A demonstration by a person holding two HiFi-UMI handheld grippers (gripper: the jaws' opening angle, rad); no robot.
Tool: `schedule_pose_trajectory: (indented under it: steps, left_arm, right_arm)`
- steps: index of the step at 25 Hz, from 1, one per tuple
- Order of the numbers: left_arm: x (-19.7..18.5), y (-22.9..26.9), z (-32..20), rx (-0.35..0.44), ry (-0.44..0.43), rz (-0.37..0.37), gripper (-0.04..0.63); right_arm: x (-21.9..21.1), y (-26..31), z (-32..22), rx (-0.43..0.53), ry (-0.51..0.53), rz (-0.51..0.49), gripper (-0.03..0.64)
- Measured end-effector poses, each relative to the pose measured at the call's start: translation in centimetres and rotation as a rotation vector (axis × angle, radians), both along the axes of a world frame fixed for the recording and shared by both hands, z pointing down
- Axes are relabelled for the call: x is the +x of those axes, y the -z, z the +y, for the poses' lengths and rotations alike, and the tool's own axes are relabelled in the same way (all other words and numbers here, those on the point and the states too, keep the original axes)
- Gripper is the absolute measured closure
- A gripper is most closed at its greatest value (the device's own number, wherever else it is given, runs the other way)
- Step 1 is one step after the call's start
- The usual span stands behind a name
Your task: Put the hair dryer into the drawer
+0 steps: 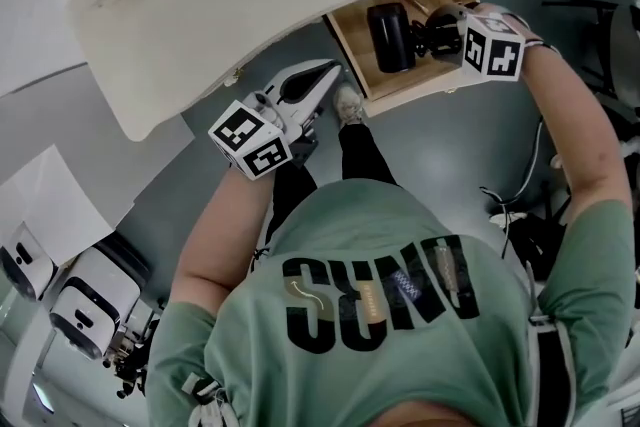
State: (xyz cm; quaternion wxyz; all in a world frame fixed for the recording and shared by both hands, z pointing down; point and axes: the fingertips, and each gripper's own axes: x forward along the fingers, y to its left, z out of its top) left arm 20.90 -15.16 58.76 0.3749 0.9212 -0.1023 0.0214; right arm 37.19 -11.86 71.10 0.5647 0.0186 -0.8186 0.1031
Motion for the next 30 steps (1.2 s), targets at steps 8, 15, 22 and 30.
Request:
schedule_pose_trajectory:
  steps: [8,15,22,30]
  left_arm:
    - [0.5,-1.2,1.6,0.013,-0.016,-0.015,0.586]
    - [-0.6,-1.6,1.4,0.000,0.006,-0.028,0.586]
    - [-1.8,-2.0,1.4,-0.005,0.015,-0.022,0.586]
    - [-3.5,-0.6,0.9,0.008,0.030,-0.015,0.586]
  right_arm:
    - [-0.2,-4.7,1.1,-0.053,0.046,0.048,0.403]
    - [0.9,-7.9,1.5,-0.043,0.163,0.170,0.386]
    - [0.7,-8.6,1.3,-0.021,0.134,0.192,0.320]
    - [-1.1,-3.7,-0.9,0.049,-0.015,0.067,0.291]
